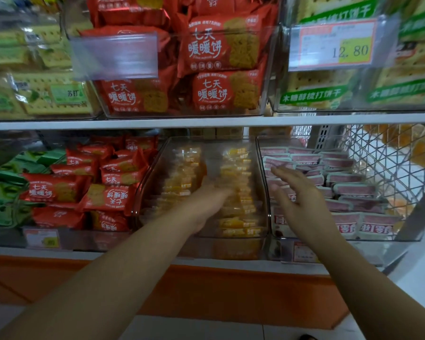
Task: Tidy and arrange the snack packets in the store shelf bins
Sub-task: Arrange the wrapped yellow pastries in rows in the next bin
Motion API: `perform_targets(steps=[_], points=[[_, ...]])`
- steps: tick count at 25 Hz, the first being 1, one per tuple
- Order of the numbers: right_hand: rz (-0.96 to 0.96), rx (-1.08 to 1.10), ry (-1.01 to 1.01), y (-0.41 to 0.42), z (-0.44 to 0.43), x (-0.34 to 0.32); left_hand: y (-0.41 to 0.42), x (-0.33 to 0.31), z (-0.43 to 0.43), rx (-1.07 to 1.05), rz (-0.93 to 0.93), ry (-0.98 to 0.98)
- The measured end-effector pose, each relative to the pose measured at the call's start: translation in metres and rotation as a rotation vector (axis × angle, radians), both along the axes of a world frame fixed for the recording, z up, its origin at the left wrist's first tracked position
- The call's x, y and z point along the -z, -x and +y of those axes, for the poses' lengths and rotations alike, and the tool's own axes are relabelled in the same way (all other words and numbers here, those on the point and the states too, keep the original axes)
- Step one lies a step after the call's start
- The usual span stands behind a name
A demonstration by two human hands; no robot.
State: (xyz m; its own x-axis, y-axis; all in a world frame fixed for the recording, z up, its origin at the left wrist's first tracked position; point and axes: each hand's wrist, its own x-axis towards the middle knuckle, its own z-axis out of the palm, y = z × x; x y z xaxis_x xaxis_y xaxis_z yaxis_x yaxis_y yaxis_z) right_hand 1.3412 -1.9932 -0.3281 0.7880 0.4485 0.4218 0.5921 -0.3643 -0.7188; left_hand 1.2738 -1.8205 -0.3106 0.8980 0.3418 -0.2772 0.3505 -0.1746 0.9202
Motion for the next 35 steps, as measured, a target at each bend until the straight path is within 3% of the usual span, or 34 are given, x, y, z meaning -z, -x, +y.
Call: perform_targets(steps=[8, 13, 20, 25, 35], points=[[0.064, -0.110, 0.100, -0.008, 0.011, 0.007, -0.029, 0.023, -0.006, -0.193, -0.040, -0.032], [0.066, -0.114, 0.088, -0.007, 0.012, 0.005, -0.027, 0.029, -0.007, -0.138, -0.108, -0.110], [0.038, -0.072, 0.121, -0.012, 0.015, 0.015, -0.033, 0.034, -0.003, -0.087, -0.020, -0.228], [0.092, -0.082, 0.082, -0.011, 0.014, 0.013, -0.035, 0.022, -0.001, -0.056, 0.055, -0.141], [0.095, -0.082, 0.079, -0.013, 0.013, 0.015, -0.049, 0.029, -0.003, -0.101, -0.019, -0.099]])
